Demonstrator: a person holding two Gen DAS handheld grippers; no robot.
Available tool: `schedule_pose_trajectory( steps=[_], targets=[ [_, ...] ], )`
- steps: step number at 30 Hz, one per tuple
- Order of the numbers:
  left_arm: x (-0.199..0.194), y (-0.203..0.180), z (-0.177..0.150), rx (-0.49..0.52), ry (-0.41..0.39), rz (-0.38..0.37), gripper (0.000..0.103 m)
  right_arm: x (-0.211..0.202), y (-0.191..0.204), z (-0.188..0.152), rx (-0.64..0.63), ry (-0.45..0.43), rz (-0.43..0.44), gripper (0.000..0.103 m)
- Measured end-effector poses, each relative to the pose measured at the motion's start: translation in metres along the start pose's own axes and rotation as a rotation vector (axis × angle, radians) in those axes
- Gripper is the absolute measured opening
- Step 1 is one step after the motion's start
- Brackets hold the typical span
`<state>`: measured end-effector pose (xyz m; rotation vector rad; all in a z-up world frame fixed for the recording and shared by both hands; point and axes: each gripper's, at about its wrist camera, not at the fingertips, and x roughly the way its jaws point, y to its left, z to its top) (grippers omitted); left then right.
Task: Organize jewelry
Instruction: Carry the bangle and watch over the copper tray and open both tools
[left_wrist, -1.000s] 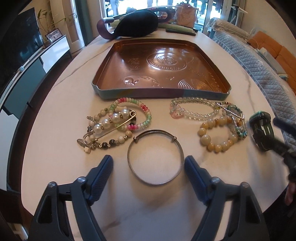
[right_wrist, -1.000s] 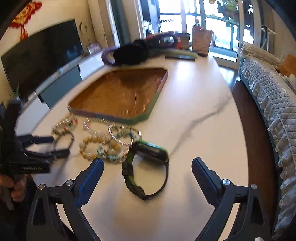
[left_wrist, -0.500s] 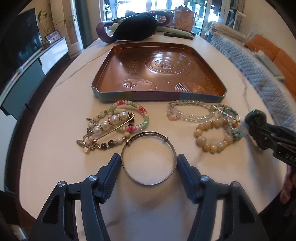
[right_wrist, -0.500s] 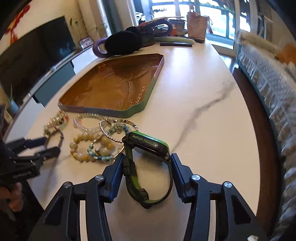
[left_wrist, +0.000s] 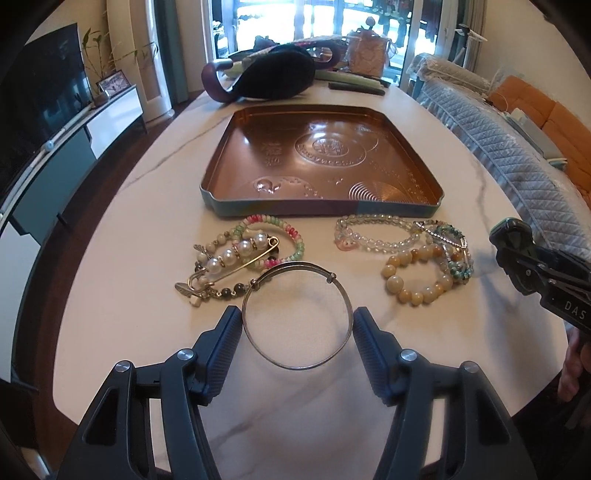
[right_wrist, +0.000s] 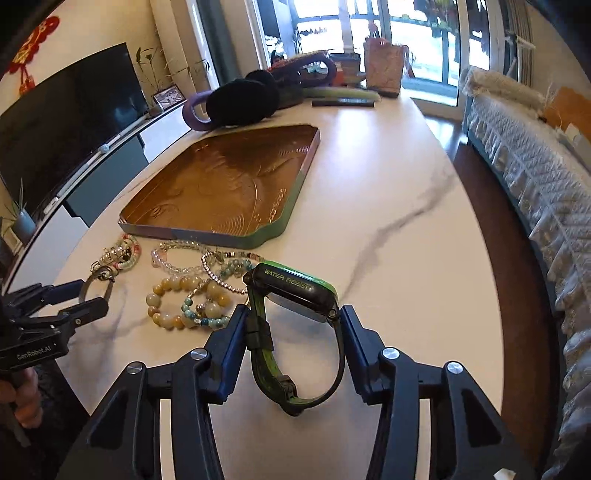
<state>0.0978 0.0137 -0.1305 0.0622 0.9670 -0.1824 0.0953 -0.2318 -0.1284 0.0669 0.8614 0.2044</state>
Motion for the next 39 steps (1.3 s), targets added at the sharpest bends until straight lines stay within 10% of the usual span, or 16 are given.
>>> schedule_pose_trajectory(
  steps=[25, 39],
  targets=[
    [-0.082, 0.014, 0.133, -0.034, -0.329, -0.028, 0.062, -0.067, 0.073, 0.141, -0.127, -0.308, 0.124, 0.046],
    [0.011, 0.027, 0.158, -0.084, -0.285, -0.009, 0.062, 0.023, 0.067, 0.148, -0.134, -0.216, 0.102, 0.046]
  ],
)
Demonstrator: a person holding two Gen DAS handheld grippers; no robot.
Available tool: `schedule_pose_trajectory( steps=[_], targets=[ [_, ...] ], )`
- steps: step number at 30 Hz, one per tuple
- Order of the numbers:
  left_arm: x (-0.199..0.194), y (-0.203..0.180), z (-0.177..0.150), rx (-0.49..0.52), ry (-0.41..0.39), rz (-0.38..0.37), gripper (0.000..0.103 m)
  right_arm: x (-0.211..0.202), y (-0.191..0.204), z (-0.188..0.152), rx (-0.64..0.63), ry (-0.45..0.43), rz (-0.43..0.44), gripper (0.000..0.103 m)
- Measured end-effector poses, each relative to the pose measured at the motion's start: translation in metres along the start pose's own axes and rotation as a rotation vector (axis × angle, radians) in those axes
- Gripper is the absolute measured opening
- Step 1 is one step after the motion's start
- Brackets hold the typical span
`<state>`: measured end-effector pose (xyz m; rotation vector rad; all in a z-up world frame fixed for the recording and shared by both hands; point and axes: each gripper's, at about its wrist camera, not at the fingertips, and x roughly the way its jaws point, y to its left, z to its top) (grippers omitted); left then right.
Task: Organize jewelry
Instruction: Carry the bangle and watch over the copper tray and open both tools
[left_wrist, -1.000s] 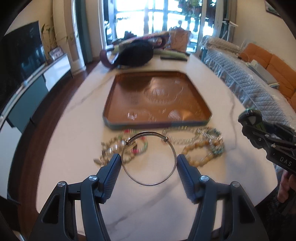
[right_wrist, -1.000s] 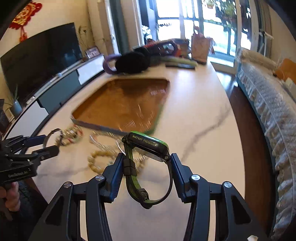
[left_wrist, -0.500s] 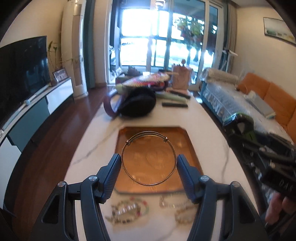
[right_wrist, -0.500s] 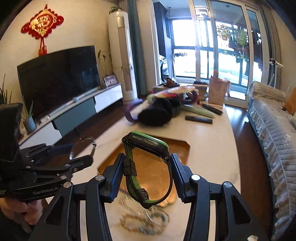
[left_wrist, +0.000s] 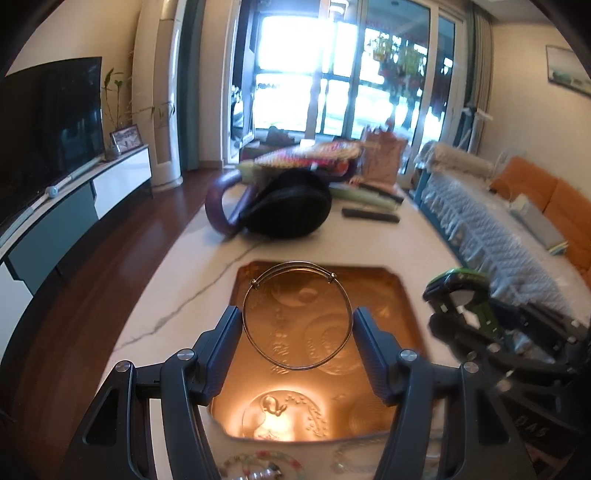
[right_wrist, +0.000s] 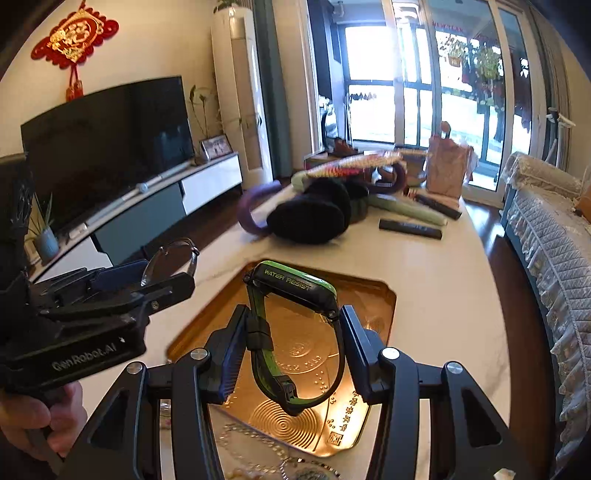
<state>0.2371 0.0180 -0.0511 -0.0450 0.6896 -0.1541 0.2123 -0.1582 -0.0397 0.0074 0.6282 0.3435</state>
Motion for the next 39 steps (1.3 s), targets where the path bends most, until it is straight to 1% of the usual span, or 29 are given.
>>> schedule_pose_trajectory(
  steps=[3, 7, 10, 13, 17, 22, 27, 31, 34, 36, 37, 39],
  targets=[
    [0.034, 0.003, -0.013, -0.004, 0.068, 0.012, 0.062, 0.023, -0.005, -0.007, 0.011, 0.043, -0.002, 0.046],
    [0.065, 0.003, -0.023, 0.011, 0.127, 0.041, 0.062, 0.050, -0.010, -0.016, 0.013, 0.092, -0.004, 0.046],
    [0.078, 0.006, -0.026, 0.013, 0.158, 0.057, 0.062, 0.064, -0.012, -0.024, 0.016, 0.117, -0.008, 0.046],
    [0.090, 0.012, -0.027, -0.021, 0.205, 0.057, 0.062, 0.078, -0.012, -0.033, 0.022, 0.150, -0.002, 0.046],
    [0.101, 0.013, -0.034, -0.032, 0.266, 0.092, 0.062, 0.093, -0.009, -0.044, 0.020, 0.191, 0.000, 0.046],
    [0.108, 0.012, -0.041, -0.019, 0.287, 0.107, 0.062, 0.097, -0.007, -0.051, 0.006, 0.211, -0.013, 0.046],
    [0.109, 0.008, -0.044, 0.020, 0.282, 0.128, 0.062, 0.099, -0.009, -0.051, 0.009, 0.220, -0.025, 0.046],
    [0.107, 0.007, -0.045, 0.030, 0.282, 0.122, 0.062, 0.102, -0.010, -0.051, 0.000, 0.235, -0.043, 0.046],
    [0.107, 0.010, -0.046, 0.019, 0.295, 0.107, 0.062, 0.103, -0.010, -0.051, 0.003, 0.246, -0.042, 0.046],
    [0.105, 0.010, -0.045, 0.014, 0.307, 0.114, 0.063, 0.103, -0.009, -0.050, -0.005, 0.249, -0.045, 0.048],
    [0.104, 0.010, -0.045, 0.011, 0.312, 0.115, 0.063, 0.103, -0.010, -0.051, -0.001, 0.249, -0.041, 0.053],
    [0.097, 0.008, -0.046, 0.005, 0.313, 0.112, 0.066, 0.098, -0.011, -0.050, 0.017, 0.236, -0.036, 0.060]
  ],
)
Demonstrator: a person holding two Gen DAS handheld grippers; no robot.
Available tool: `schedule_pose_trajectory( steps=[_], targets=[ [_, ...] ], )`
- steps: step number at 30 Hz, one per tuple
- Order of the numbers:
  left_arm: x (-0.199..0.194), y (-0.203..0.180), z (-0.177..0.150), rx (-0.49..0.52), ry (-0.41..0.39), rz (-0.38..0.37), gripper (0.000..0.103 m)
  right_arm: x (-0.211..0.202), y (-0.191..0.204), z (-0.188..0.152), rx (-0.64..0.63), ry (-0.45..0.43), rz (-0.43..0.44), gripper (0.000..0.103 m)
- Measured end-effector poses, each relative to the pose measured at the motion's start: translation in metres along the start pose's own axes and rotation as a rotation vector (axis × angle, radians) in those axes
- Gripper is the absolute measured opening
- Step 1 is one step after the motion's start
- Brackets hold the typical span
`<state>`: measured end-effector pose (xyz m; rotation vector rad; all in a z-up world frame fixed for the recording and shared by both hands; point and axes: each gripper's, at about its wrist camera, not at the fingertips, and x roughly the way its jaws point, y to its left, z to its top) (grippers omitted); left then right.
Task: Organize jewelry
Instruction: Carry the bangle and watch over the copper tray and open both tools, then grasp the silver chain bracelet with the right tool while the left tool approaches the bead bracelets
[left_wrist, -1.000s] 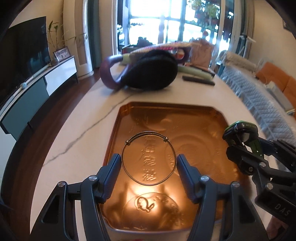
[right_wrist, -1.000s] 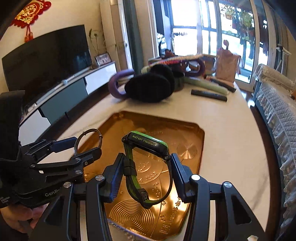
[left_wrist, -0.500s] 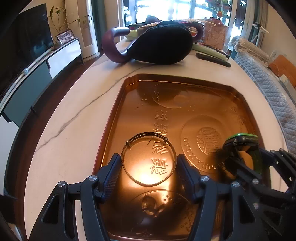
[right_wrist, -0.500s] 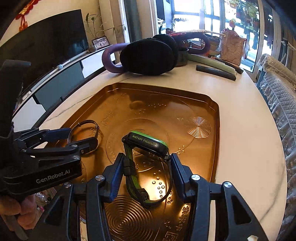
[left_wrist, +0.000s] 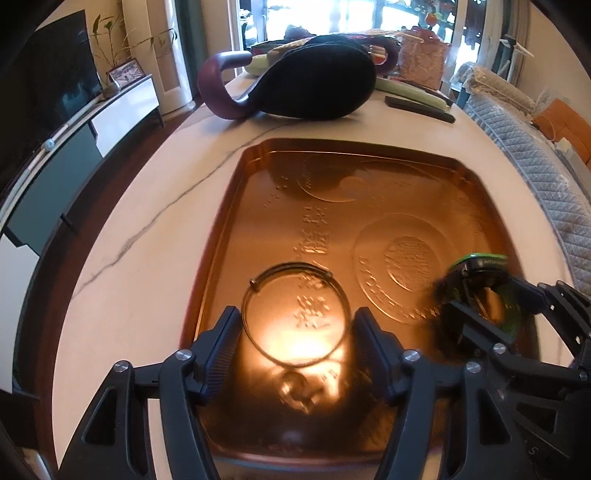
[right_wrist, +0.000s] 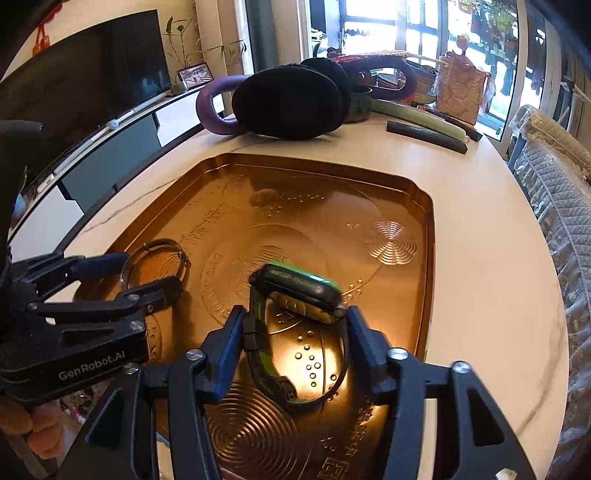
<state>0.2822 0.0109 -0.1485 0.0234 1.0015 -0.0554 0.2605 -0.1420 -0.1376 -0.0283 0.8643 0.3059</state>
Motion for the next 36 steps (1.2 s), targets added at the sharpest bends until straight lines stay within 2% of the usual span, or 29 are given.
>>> schedule_pose_trajectory(
  steps=[3, 4, 5, 8, 15, 22, 24, 25, 27, 29, 32, 36],
  targets=[
    [-0.017, 0.001, -0.005, -0.005, -0.034, 0.019, 0.072, -0.013, 0.000, -0.001, 0.003, -0.030, -0.008, 0.070],
    [-0.024, 0.003, -0.007, -0.011, -0.047, 0.017, 0.077, -0.019, -0.001, -0.001, 0.004, -0.040, -0.001, 0.074],
    [-0.029, 0.006, -0.009, -0.019, -0.058, 0.011, 0.082, -0.023, -0.002, -0.001, 0.008, -0.046, 0.006, 0.077],
    [-0.045, 0.013, -0.019, -0.038, -0.081, -0.033, 0.087, -0.038, -0.002, -0.006, 0.019, -0.068, 0.019, 0.080],
    [-0.069, 0.009, -0.047, 0.009, -0.095, -0.022, 0.088, -0.063, 0.006, -0.021, 0.010, -0.079, 0.041, 0.080],
    [-0.085, 0.006, -0.068, 0.025, -0.094, -0.080, 0.088, -0.086, 0.015, -0.036, -0.028, -0.085, 0.048, 0.080],
    [-0.088, 0.003, -0.073, 0.039, -0.088, -0.102, 0.088, -0.092, 0.015, -0.040, -0.035, -0.086, 0.047, 0.077],
    [-0.089, 0.002, -0.076, 0.041, -0.086, -0.110, 0.088, -0.094, 0.014, -0.043, -0.035, -0.082, 0.049, 0.072],
    [-0.092, -0.001, -0.081, 0.048, -0.080, -0.128, 0.088, -0.096, 0.011, -0.047, -0.030, -0.069, 0.044, 0.058],
    [-0.094, -0.004, -0.086, 0.058, -0.080, -0.142, 0.085, -0.096, 0.007, -0.052, -0.023, -0.049, 0.059, 0.040],
    [-0.093, -0.012, -0.090, 0.086, -0.073, -0.147, 0.078, -0.098, 0.002, -0.062, -0.012, -0.018, 0.079, 0.029],
    [-0.081, -0.017, -0.092, 0.096, -0.034, -0.148, 0.066, -0.101, 0.000, -0.081, -0.034, 0.014, 0.087, 0.024]
  ],
)
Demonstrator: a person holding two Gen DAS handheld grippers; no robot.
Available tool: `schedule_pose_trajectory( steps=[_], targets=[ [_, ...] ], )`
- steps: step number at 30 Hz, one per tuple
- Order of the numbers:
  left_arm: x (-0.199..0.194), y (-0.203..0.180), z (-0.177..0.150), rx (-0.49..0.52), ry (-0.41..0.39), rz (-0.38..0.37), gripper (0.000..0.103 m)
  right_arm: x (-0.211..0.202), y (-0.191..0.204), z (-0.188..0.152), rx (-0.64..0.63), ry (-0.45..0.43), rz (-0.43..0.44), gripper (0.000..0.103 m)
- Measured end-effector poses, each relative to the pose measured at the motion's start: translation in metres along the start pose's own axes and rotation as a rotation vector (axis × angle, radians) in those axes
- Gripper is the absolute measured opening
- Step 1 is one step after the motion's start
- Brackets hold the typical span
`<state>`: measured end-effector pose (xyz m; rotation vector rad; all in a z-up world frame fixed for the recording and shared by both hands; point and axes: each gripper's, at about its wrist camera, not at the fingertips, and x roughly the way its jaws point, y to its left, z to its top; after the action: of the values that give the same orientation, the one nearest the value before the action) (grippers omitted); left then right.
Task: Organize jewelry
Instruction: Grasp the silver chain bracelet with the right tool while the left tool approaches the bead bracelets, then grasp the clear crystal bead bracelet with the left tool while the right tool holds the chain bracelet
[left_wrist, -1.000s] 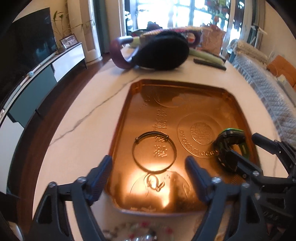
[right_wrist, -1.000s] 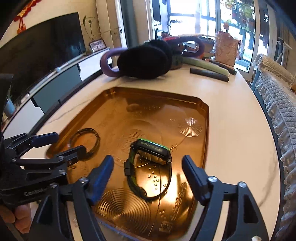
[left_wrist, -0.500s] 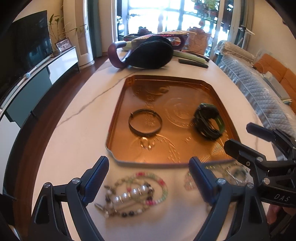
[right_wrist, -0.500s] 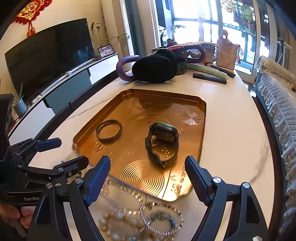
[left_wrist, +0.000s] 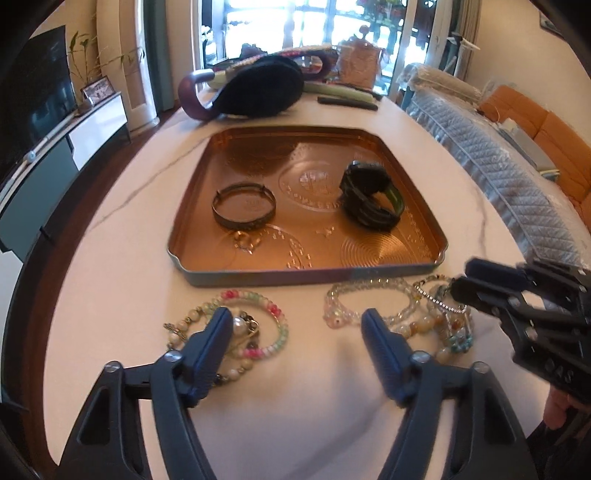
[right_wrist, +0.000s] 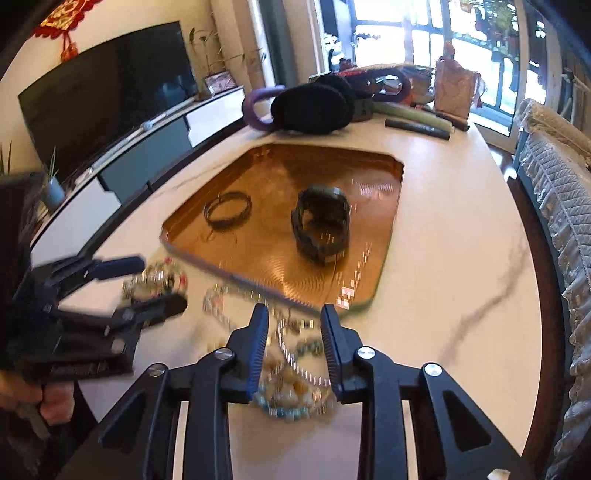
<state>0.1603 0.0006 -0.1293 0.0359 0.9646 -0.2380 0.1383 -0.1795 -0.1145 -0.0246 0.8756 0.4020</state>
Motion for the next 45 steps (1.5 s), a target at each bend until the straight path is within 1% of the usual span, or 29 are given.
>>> schedule_pose_trajectory(
  steps=[2, 3, 5, 7, 9, 14, 15, 17, 19, 21, 22, 23, 24, 25, 26, 27, 29, 34, 36, 38, 41, 45],
  targets=[
    [0.008, -0.002, 0.000, 0.001, 0.027, -0.003, 0.053, 0.002, 0.000, -0.007, -0.001, 0.014, 0.002, 0.022],
    [0.010, -0.002, 0.000, 0.001, 0.031, -0.004, 0.052, 0.005, 0.000, -0.009, -0.004, 0.026, 0.005, 0.021],
    [0.012, -0.005, 0.001, 0.013, 0.024, 0.006, 0.052, 0.011, 0.000, -0.009, -0.022, 0.029, -0.001, 0.017],
    [0.014, -0.006, 0.003, 0.013, 0.026, -0.003, 0.052, 0.015, 0.001, -0.008, -0.036, 0.028, -0.012, 0.017],
    [0.014, -0.004, 0.004, -0.005, 0.029, -0.026, 0.052, 0.017, -0.001, -0.007, -0.026, 0.029, 0.005, 0.016],
    [0.019, -0.006, 0.006, 0.009, 0.042, -0.032, 0.052, 0.016, 0.007, -0.003, -0.049, 0.019, 0.035, 0.015],
    [0.022, -0.007, 0.005, 0.016, 0.051, -0.032, 0.052, 0.018, 0.011, -0.002, -0.064, 0.022, 0.029, 0.015],
    [0.022, -0.009, 0.004, 0.032, 0.031, -0.023, 0.053, 0.022, 0.016, -0.002, -0.090, 0.032, 0.010, 0.015],
    [0.023, -0.011, 0.004, 0.037, 0.028, -0.026, 0.053, 0.028, 0.018, -0.003, -0.100, 0.046, -0.012, 0.015],
    [0.023, -0.010, 0.004, 0.036, 0.020, -0.027, 0.053, 0.031, 0.017, -0.003, -0.103, 0.052, -0.011, 0.012],
    [0.023, -0.010, 0.004, 0.037, 0.017, -0.030, 0.051, 0.032, 0.018, -0.002, -0.112, 0.053, -0.016, 0.011],
    [0.023, -0.010, 0.005, 0.042, 0.014, -0.040, 0.041, 0.032, 0.018, -0.002, -0.117, 0.056, -0.013, 0.008],
    [0.027, -0.012, 0.004, 0.059, 0.037, -0.040, 0.031, 0.033, 0.018, -0.001, -0.114, 0.056, -0.009, 0.007],
    [0.026, -0.016, 0.003, 0.094, 0.020, -0.006, 0.026, 0.034, 0.019, -0.002, -0.111, 0.059, -0.005, 0.005],
    [0.025, -0.020, 0.002, 0.122, 0.013, 0.012, 0.026, 0.034, 0.019, -0.002, -0.109, 0.056, -0.008, 0.004],
    [0.024, -0.021, 0.000, 0.127, 0.014, 0.009, 0.026, 0.033, 0.018, -0.002, -0.101, 0.041, -0.020, 0.003],
    [0.023, -0.021, -0.001, 0.121, 0.024, -0.009, 0.026, 0.031, 0.015, 0.000, -0.080, 0.029, -0.010, 0.003],
    [0.020, -0.020, -0.003, 0.114, 0.033, -0.026, 0.025, 0.023, 0.015, 0.003, -0.069, 0.005, -0.015, 0.003],
    [0.018, -0.019, -0.003, 0.115, 0.024, -0.032, 0.018, 0.021, 0.014, 0.003, -0.061, 0.003, -0.006, 0.003],
    [0.014, -0.017, 0.000, 0.110, 0.018, -0.044, 0.007, 0.018, 0.012, 0.004, -0.044, -0.005, 0.000, 0.003],
    [0.010, -0.015, 0.001, 0.098, 0.016, -0.054, 0.007, 0.010, 0.006, 0.007, -0.006, -0.028, 0.033, 0.003],
    [0.013, -0.013, 0.000, 0.082, 0.028, -0.046, 0.007, 0.002, 0.004, 0.010, 0.001, -0.051, 0.031, 0.003]
  ],
)
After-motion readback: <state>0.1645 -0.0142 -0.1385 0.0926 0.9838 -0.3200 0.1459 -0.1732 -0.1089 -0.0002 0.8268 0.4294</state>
